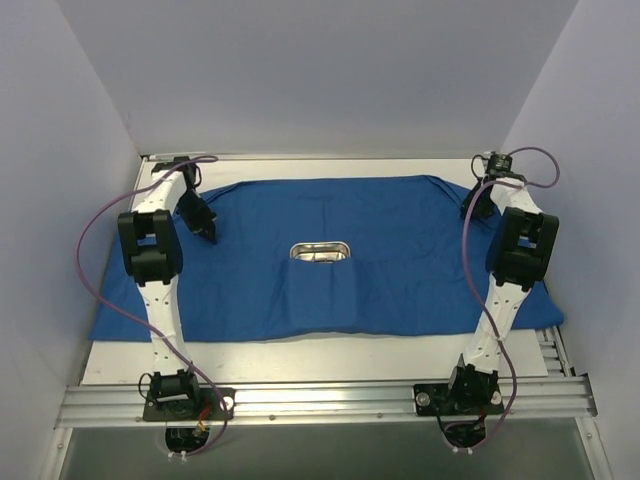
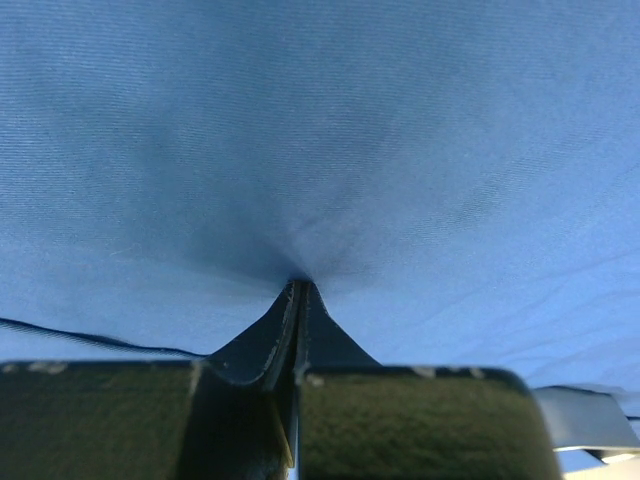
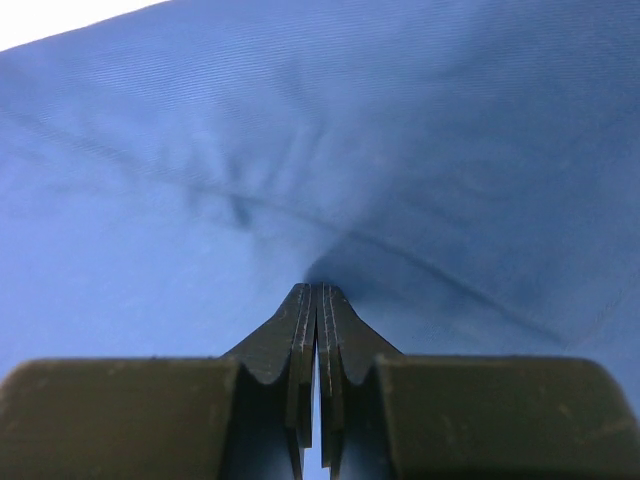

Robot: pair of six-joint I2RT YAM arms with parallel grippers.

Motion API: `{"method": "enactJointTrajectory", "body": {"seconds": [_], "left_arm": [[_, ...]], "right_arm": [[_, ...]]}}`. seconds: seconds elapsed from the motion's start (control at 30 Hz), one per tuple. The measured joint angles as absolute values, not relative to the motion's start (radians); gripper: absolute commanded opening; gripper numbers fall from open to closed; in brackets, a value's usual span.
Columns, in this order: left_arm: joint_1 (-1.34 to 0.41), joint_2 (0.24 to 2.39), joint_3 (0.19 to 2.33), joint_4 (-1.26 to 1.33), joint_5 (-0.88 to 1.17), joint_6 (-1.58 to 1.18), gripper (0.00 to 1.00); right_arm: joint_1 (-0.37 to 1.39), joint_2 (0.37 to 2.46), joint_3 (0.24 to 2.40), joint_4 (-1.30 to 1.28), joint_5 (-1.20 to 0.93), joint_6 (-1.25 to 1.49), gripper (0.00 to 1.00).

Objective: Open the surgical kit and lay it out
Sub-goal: Open the surgical kit at the center of the board.

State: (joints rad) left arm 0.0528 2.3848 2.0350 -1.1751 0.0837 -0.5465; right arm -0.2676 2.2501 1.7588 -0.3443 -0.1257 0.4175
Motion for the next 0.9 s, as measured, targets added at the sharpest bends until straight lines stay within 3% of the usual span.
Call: {"method": "enactJointTrajectory", "body": {"seconds": [0.4,0.9], "left_arm": [[0.083,2.392,2.027,-1.172,0.144,-0.573,0.02],[0.117,2.449,2.1,-1.237,0.215,-0.579,0.02]], "right_arm": [[-0.274,2.299,1.815,-0.326,-0.09,0.418,0.0],[-0.303,2.485,2.09,-0.256,0.002,0.418,0.0]]}}
